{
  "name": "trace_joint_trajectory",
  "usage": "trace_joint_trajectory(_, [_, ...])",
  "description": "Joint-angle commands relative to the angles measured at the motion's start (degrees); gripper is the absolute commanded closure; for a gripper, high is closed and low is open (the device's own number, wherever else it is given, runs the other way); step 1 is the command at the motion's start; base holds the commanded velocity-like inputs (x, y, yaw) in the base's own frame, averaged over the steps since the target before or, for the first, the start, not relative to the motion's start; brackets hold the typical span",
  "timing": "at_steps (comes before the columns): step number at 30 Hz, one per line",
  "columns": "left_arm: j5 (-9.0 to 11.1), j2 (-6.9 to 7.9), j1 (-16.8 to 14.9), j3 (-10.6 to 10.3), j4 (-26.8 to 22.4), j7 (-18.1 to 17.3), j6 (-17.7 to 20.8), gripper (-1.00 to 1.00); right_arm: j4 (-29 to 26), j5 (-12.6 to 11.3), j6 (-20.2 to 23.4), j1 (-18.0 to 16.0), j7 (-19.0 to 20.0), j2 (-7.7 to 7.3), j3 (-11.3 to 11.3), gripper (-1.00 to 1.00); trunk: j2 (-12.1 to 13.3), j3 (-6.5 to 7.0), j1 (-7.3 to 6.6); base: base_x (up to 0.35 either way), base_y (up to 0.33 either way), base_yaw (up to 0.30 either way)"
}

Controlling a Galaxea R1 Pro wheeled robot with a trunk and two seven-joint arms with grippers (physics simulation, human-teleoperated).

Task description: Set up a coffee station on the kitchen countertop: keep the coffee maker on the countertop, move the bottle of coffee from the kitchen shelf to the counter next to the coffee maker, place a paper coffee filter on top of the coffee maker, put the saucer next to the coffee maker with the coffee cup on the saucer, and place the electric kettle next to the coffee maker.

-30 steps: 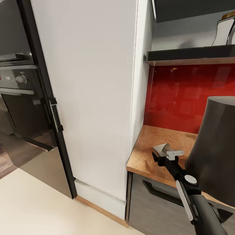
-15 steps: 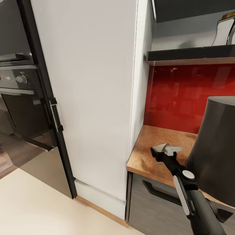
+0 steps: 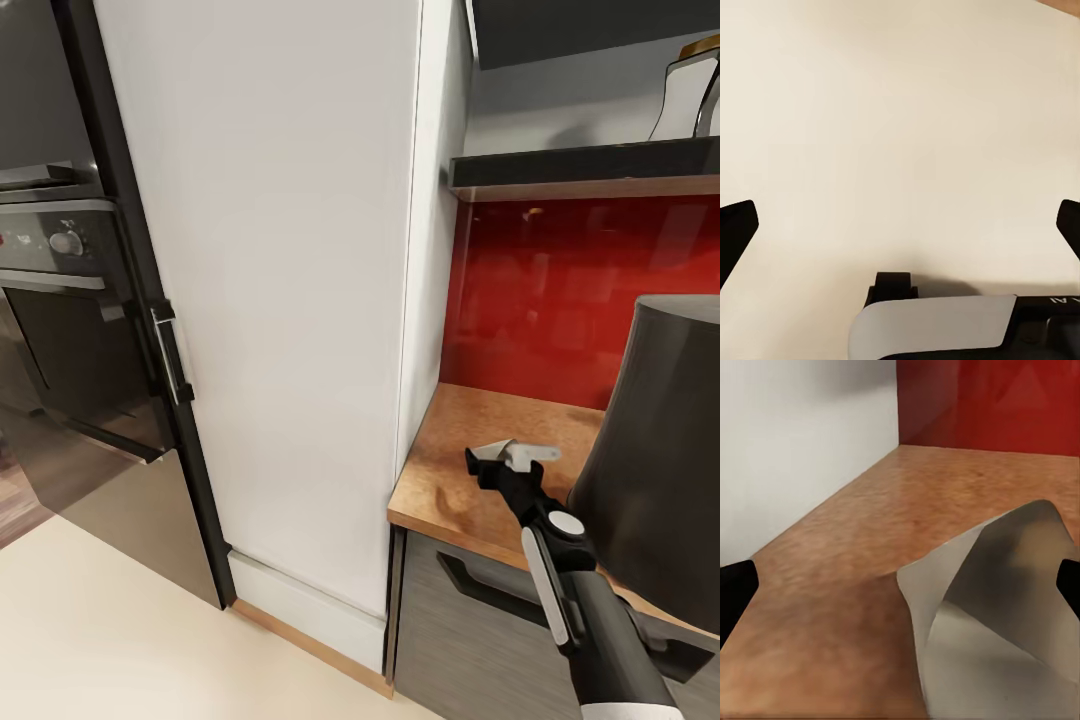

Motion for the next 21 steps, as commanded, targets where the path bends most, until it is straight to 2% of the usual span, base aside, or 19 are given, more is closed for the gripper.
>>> trace_joint_trajectory(1, [0.0,-0.01,0.0,0.1,-0.1,0.0,-0.1,-1.0,0.0,0.0,0.3,0.0,0.1,0.03,-0.1,-1.0,0.0,-0.05,0.0,0.0,0.0,0.0])
trace_joint_trajectory(6, [0.0,-0.01,0.0,0.1,-0.1,0.0,-0.1,-1.0,0.3,0.0,0.3,-0.1,0.1,0.07,-0.1,-1.0,0.0,-0.05,0.0,0.0,0.0,0.0])
trace_joint_trajectory(10, [0.0,-0.01,0.0,0.1,-0.1,0.0,-0.1,-1.0,1.0,0.0,0.3,-0.1,-0.8,1.07,-0.1,-1.0,0.0,-0.05,0.0,0.0,0.0,0.0])
trace_joint_trajectory(13, [0.0,-0.01,0.0,0.0,-0.1,0.0,-0.1,-1.0,1.5,0.0,0.3,-0.1,-3.2,1.8,-0.1,-1.0,0.0,-0.05,0.0,0.008,0.007,0.0])
trace_joint_trajectory(21, [0.0,-0.01,0.0,0.0,-0.1,0.0,-0.1,-1.0,1.6,0.0,0.3,-0.1,-3.9,1.97,-0.1,-1.0,0.0,-0.05,0.0,0.051,0.037,0.0])
